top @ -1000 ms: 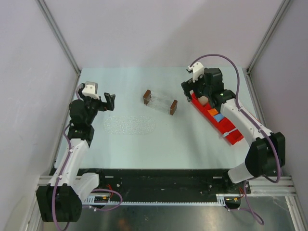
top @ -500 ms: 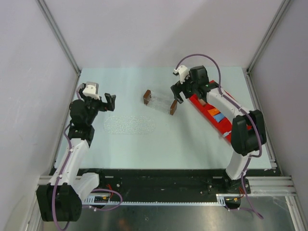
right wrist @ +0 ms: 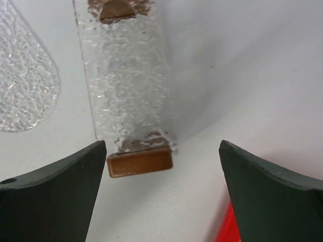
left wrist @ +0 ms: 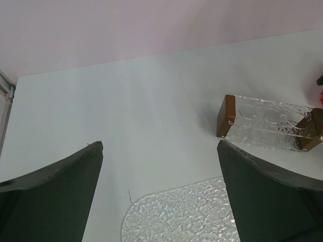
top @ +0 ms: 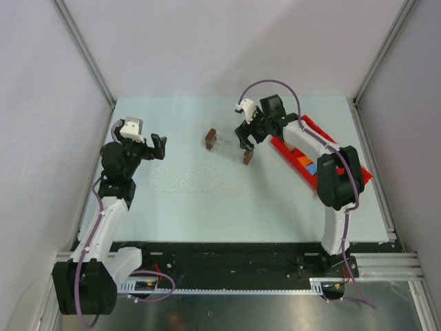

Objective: Prepare toiletry sets of a toothbrush and toothpaste on the tray

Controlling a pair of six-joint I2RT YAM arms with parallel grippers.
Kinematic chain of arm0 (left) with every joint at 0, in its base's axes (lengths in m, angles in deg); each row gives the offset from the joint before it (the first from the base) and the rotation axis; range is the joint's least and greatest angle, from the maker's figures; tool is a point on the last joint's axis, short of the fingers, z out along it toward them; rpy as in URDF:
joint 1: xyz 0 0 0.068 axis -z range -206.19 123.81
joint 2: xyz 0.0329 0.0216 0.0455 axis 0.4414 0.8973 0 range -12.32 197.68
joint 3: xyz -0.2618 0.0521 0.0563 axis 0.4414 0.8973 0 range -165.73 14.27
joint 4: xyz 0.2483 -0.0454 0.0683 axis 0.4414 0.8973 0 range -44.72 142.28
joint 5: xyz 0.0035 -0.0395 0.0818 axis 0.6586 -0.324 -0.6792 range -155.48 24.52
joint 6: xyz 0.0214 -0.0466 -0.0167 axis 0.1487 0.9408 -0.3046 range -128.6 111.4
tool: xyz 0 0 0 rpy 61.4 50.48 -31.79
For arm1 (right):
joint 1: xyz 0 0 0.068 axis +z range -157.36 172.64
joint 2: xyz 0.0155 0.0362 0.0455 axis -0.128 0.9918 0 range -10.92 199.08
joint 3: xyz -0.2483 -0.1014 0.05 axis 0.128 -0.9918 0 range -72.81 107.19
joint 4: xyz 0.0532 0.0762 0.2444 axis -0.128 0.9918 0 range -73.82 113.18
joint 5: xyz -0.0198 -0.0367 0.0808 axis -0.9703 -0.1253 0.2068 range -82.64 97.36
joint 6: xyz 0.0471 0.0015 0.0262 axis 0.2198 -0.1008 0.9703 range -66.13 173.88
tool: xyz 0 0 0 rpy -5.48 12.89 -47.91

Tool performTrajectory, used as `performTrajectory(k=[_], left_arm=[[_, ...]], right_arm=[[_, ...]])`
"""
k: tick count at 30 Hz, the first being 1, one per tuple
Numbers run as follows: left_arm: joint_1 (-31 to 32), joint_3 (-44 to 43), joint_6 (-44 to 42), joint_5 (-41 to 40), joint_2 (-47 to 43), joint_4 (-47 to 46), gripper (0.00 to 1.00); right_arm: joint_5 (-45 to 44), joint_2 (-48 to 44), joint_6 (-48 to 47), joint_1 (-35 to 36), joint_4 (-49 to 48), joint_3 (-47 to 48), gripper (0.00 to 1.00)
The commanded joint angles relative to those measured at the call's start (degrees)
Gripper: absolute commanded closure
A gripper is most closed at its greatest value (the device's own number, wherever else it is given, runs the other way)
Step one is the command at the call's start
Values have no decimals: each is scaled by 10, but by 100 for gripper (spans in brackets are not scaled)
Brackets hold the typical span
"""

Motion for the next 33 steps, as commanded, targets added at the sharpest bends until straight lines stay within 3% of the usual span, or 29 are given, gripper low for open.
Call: performTrajectory(k=[1,28,33], left_arm=[[1,1,-26,17,2,-19,0],[1,4,-33,19,3,-19,0],[1,4,-33,21,0,-19,0]], right_arm=[[6,21,-29,25,13,24,0],[-29,112,-63,54,27,83,0],[-36,123,-67,60,36,93,8]])
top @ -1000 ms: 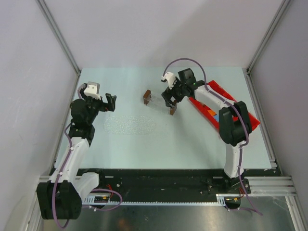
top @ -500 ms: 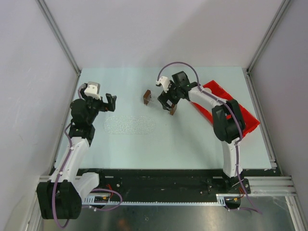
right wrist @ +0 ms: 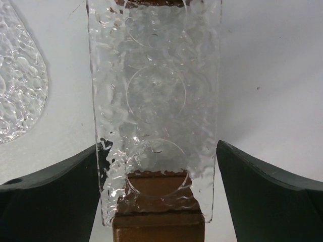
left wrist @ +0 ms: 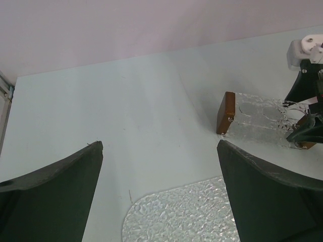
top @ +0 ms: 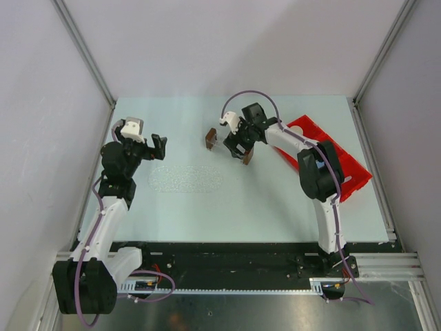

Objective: Prepare toiletry sets of a toothbrush and toothpaste on the tray

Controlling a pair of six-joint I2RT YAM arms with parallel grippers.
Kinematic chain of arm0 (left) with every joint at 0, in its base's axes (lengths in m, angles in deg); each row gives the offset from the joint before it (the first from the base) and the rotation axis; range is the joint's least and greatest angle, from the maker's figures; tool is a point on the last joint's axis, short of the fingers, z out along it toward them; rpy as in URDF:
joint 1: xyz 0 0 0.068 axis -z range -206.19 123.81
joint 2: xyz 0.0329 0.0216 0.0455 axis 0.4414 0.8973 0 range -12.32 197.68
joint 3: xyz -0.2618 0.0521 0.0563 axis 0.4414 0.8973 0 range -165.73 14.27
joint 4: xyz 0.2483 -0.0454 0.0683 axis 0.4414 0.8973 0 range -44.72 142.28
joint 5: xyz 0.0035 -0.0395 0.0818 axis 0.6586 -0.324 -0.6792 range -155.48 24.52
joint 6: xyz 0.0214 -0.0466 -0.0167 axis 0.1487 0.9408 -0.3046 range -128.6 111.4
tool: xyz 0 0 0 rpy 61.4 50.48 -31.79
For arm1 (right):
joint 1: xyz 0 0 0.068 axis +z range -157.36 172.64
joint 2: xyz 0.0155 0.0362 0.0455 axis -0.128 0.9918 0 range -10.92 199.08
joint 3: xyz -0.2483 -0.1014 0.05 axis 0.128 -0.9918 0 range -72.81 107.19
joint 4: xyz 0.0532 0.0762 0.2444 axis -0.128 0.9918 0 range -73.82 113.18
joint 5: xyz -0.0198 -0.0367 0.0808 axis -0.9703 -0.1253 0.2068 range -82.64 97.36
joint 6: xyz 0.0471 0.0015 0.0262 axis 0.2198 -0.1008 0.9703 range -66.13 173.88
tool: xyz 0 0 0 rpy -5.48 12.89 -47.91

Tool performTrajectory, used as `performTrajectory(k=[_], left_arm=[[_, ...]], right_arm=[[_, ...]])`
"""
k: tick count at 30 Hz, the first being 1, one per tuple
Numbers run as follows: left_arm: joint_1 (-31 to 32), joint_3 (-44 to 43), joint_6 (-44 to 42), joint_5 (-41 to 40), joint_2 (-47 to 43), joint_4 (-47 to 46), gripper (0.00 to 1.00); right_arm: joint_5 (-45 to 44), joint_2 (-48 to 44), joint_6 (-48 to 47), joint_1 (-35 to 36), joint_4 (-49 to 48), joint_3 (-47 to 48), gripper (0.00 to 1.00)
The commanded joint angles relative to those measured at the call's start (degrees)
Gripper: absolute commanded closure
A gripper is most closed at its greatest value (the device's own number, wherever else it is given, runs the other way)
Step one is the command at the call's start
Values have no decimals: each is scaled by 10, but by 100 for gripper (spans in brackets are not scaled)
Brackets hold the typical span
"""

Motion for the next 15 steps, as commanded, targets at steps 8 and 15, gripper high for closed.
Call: performTrajectory(k=[8,15], left_arm=[[0,4,-30,16,-5,-19,0],[0,2,-23,8,-4,-18,0]], right_arm=[[-29,4,-28,19,41,37,39],[-27,-21,-34,23,50,37,53]])
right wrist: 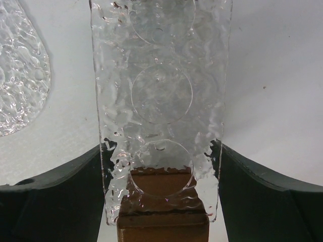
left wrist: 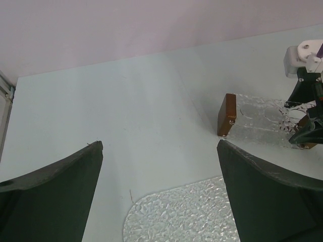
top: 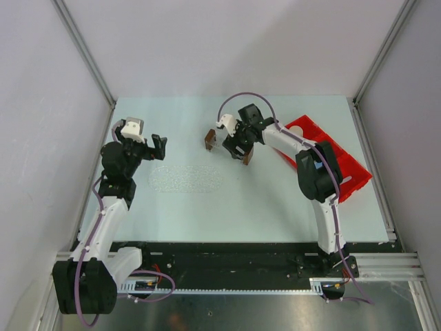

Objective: Prepare toiletry sets of a toothbrush and toothpaste on the tray

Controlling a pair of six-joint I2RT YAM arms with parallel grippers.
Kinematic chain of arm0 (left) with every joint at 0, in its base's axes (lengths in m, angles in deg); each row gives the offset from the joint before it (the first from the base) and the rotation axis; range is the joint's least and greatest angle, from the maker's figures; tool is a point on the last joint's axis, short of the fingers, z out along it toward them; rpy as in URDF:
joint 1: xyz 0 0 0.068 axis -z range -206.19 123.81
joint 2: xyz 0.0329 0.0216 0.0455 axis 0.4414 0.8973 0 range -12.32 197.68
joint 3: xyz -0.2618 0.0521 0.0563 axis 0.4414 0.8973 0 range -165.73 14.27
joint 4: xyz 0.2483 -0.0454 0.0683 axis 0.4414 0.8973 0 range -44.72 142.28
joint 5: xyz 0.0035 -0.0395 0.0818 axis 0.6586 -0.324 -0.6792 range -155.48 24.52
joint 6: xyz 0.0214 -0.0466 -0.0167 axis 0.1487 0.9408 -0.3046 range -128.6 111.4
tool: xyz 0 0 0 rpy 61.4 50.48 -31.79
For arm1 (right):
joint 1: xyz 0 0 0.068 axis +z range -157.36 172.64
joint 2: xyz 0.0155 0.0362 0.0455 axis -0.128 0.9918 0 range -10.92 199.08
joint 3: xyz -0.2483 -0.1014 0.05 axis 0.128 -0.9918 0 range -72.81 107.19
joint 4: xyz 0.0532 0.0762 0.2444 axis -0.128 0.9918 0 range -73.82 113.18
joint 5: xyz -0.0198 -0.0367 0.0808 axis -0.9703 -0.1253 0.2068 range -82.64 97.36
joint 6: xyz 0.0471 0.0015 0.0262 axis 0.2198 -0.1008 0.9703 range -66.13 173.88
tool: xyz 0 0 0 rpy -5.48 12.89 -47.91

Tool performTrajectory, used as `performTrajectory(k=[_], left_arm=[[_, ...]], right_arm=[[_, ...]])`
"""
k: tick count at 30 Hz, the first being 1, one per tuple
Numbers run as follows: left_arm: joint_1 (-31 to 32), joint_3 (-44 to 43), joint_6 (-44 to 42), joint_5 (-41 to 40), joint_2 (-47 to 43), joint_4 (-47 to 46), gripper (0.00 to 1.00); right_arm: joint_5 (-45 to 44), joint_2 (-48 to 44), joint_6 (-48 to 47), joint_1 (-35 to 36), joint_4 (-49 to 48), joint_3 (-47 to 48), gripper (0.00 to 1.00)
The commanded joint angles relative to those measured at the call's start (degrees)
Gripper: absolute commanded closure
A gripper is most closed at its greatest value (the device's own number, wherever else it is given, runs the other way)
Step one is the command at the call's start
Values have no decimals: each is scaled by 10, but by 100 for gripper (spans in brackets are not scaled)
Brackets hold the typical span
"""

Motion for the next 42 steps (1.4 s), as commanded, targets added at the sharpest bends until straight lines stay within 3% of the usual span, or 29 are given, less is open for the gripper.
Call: performTrajectory(k=[1,10,23,42], left_arm=[[0,1,-16,4,-4,-19,0],[0,-5,-8,-36,-9,-18,0],[-13,-6,2,-50,-17,-14,0],[-61,-42,13,-71,9,44,0]], right_arm=[[7,-28,-12,7,23,26,55],[51,-44,-25,24,69,66,64],[82,-59,-7,51,44,63,69],[93,-59,3,134,6,63,71]])
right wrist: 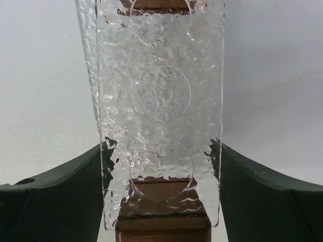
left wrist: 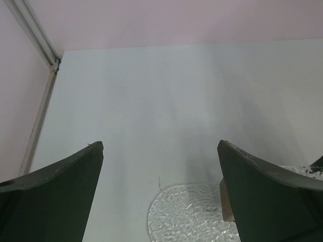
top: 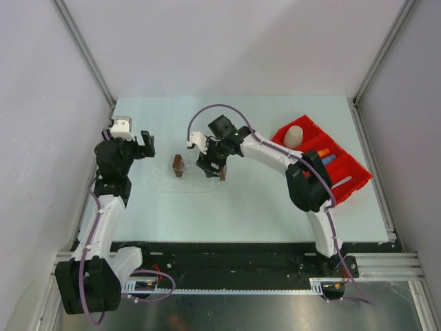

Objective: Prepare toiletry sets of a toothbrush and toothpaste on the tray

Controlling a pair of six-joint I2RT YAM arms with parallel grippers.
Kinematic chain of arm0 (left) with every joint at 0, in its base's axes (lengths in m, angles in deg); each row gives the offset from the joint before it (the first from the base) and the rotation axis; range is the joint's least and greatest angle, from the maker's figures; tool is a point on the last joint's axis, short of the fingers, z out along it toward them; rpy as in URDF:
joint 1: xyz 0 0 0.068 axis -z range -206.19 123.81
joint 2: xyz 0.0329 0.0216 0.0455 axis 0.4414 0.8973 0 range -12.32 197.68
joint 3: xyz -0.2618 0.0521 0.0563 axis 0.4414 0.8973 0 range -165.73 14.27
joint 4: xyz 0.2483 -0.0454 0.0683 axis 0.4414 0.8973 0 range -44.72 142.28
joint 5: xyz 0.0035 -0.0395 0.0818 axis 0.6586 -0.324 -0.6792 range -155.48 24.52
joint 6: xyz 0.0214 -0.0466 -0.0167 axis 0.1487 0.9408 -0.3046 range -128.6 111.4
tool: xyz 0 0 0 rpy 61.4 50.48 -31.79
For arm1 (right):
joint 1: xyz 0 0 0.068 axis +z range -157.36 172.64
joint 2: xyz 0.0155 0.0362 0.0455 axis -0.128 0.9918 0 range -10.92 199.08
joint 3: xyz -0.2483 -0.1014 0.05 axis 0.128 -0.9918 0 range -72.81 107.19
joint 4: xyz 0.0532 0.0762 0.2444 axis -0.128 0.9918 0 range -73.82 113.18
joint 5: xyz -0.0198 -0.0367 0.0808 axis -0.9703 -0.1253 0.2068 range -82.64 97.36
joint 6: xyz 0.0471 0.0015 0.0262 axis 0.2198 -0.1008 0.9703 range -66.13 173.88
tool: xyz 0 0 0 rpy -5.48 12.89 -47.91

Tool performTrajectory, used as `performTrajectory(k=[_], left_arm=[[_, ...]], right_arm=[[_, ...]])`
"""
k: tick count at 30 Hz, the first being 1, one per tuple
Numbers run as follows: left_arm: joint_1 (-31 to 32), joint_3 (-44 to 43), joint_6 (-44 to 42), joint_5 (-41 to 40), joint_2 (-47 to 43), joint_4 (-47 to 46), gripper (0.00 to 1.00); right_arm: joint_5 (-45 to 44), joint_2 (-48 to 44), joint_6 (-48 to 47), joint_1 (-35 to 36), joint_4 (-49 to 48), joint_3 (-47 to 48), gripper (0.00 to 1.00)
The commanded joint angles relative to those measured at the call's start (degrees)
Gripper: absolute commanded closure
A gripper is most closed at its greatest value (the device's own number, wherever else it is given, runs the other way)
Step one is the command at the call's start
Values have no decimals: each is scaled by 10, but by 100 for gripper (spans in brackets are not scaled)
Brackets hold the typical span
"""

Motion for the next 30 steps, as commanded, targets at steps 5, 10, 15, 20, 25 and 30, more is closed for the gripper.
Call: performTrajectory(k=[5,10,15,20,25,30], left_arm=[[-34,-35,10,-6,13,17,0],[-49,-37,10,-2,9,17,0],[-68,-38,10,7,2,19,0],[-79,-41,8,16,4,19,0],[-81,-42,9,19,4,21,0],[-84,-42,10,25,3,22,0]], right_arm=[[17,-38,34,25,-77,30,72],[17,-14,30,46,-85,46,72],[26,9,11,62,-75,68,72],[44,37,-2,76,-65,92,71],[52,59,-2,79,-62,119,71],[48,82,-5,80,-60,142,72]])
